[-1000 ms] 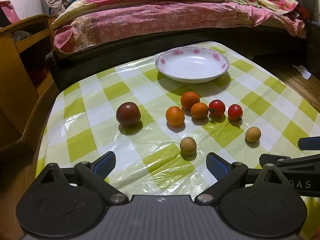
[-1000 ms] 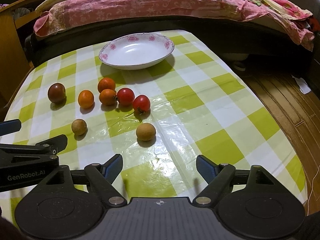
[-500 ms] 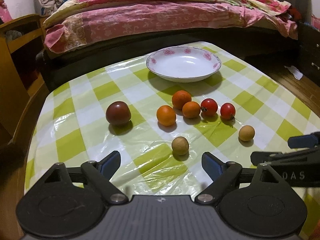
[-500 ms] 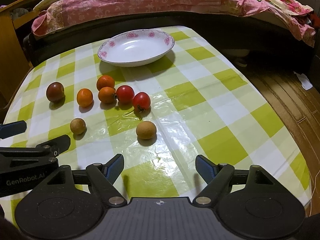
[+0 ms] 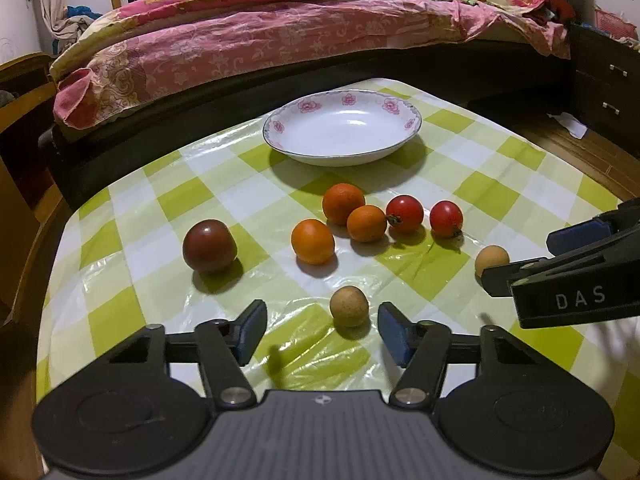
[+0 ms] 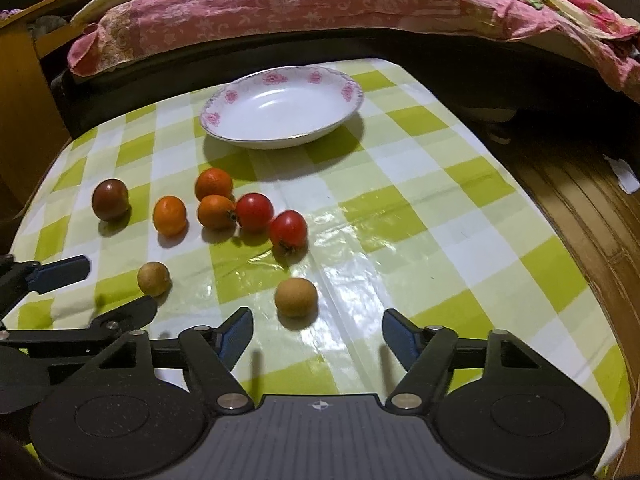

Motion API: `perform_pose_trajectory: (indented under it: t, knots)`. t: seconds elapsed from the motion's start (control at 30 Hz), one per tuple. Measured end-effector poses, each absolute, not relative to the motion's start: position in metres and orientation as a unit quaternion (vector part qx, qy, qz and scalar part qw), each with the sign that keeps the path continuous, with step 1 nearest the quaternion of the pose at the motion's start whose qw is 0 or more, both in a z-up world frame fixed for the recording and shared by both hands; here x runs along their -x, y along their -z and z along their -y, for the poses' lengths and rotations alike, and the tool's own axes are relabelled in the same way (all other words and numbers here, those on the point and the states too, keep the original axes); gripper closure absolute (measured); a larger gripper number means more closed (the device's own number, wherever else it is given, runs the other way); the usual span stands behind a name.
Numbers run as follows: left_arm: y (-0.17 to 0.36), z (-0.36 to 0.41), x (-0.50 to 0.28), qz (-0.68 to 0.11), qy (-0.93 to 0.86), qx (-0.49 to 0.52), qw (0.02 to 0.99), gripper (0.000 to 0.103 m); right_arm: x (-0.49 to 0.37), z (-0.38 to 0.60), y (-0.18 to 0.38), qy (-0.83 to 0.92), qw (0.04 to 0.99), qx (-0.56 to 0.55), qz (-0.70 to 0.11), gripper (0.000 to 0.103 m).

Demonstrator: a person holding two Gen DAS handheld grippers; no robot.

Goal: Organize fruits
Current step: 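Grasp a tan longan with the left gripper while the right gripper grasps another longan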

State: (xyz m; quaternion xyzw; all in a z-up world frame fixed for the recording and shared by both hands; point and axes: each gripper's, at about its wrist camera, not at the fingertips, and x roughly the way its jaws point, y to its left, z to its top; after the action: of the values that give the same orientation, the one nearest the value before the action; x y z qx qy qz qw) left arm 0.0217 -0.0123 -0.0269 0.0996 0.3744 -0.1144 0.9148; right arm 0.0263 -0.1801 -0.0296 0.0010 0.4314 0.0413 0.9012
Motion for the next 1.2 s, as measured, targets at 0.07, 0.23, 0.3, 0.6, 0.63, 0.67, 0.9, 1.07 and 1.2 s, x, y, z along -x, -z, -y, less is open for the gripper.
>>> perform_pose_trajectory:
  t: [0.07,0.23,0.3,0.6,0.63,0.67,0.9,1.07,1.2]
  knots:
    - [0.028,0.012,-0.025,-0.373,0.122,-0.098,0.914,0.047,-0.029,0.179,0.030,-0.048,0.902,0.006,-0.430,0.040]
    - [0.034,0.017,-0.029,-0.373,0.136,-0.104,0.912,0.054,-0.036,0.176,0.033,-0.062,0.898,0.016,-0.435,0.049]
    - [0.036,0.019,-0.029,-0.372,0.140,-0.107,0.911,0.057,-0.038,0.177,0.036,-0.068,0.896,0.012,-0.439,0.052]
    - [0.042,0.018,-0.034,-0.377,0.154,-0.095,0.908,0.071,-0.043,0.177,0.042,-0.079,0.895,0.009,-0.439,0.067]
    - [0.042,0.018,-0.035,-0.377,0.155,-0.094,0.908,0.071,-0.044,0.177,0.042,-0.079,0.895,0.008,-0.439,0.068]
    - [0.042,0.019,-0.035,-0.377,0.155,-0.094,0.908,0.071,-0.044,0.178,0.043,-0.079,0.896,0.009,-0.438,0.070]
    - [0.042,0.019,-0.036,-0.376,0.154,-0.095,0.909,0.071,-0.044,0.179,0.043,-0.080,0.897,0.004,-0.434,0.071]
    - [0.042,0.020,-0.035,-0.375,0.152,-0.098,0.909,0.071,-0.042,0.178,0.043,-0.080,0.898,0.009,-0.433,0.071]
    - [0.041,0.021,-0.033,-0.377,0.151,-0.101,0.908,0.072,-0.042,0.178,0.043,-0.079,0.898,0.011,-0.433,0.071]
